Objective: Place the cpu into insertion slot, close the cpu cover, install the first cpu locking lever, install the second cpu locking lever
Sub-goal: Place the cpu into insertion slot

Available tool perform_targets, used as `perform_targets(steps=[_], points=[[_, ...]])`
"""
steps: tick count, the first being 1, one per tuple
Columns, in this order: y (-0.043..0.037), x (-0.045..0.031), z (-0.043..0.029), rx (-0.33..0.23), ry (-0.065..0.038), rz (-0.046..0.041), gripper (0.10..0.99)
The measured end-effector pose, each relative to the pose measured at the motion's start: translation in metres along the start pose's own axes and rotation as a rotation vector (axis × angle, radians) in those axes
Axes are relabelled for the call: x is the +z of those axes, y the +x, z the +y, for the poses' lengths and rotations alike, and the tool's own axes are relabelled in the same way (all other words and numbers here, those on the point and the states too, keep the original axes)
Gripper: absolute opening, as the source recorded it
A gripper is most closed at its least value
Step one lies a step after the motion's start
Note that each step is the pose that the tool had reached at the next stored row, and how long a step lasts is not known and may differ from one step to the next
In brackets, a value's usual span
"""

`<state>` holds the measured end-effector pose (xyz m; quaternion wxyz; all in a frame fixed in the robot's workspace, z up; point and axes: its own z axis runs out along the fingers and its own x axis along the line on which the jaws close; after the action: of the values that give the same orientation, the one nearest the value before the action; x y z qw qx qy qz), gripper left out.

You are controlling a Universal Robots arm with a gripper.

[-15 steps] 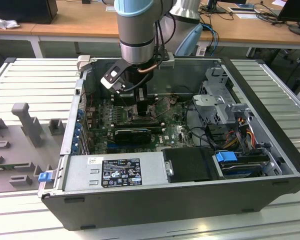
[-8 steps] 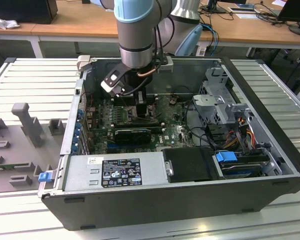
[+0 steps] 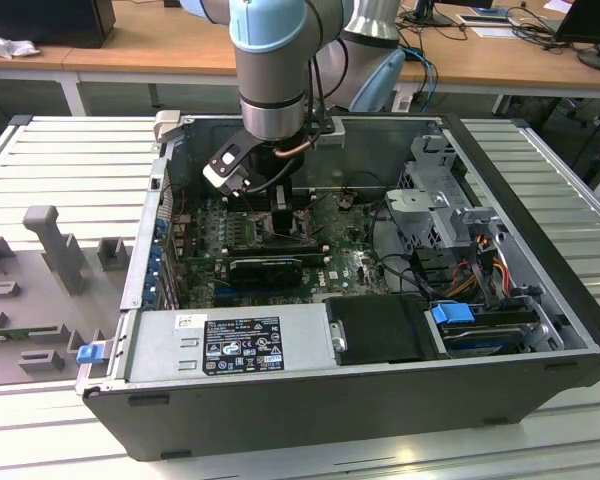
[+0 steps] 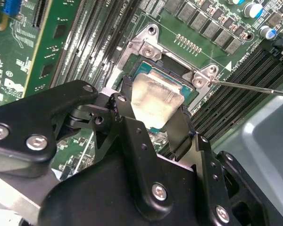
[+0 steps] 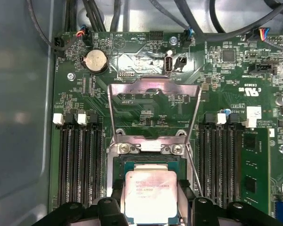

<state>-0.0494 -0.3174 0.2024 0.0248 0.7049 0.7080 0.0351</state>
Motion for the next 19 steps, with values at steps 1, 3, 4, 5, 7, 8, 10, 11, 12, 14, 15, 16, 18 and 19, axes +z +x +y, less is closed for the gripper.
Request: perform_targets(steps=[1,3,4,5,7,8,10,11,12,14,15,16,18,19], points=[[0.0004,0.0004,0.0002,0.000,0.001,-0.0001,0.529],[0.0010,0.0012,0.0011,0.002,0.002,-0.0002,0.529],[0.0014,0.0017,0.0011,0.004,0.002,-0.0002,0.529],[0.0014,0.0020,0.0011,0.008,0.002,-0.0006,0.529],[0.0014,0.0019,0.0011,0.009,0.002,-0.0010,0.529],[0.0014,0.0020,0.0011,0.009,0.002,-0.0010,0.529],[0.0014,0.0020,0.0011,0.009,0.002,-0.0010,0.529],[0.0014,0.0020,0.0011,0.009,0.002,-0.0009,0.529],[0.0014,0.0020,0.0011,0.009,0.002,-0.0009,0.541],[0.0014,0.0021,0.0018,0.009,0.002,-0.0009,0.608],[0.0014,0.0021,0.0018,0.010,0.002,-0.0007,0.608],[0.0015,0.0021,0.0018,0.010,0.002,-0.0004,0.608],[0.0014,0.0007,0.0019,0.010,0.002,-0.0004,0.608],[0.0015,-0.0017,0.0021,0.010,0.002,-0.0003,0.608]])
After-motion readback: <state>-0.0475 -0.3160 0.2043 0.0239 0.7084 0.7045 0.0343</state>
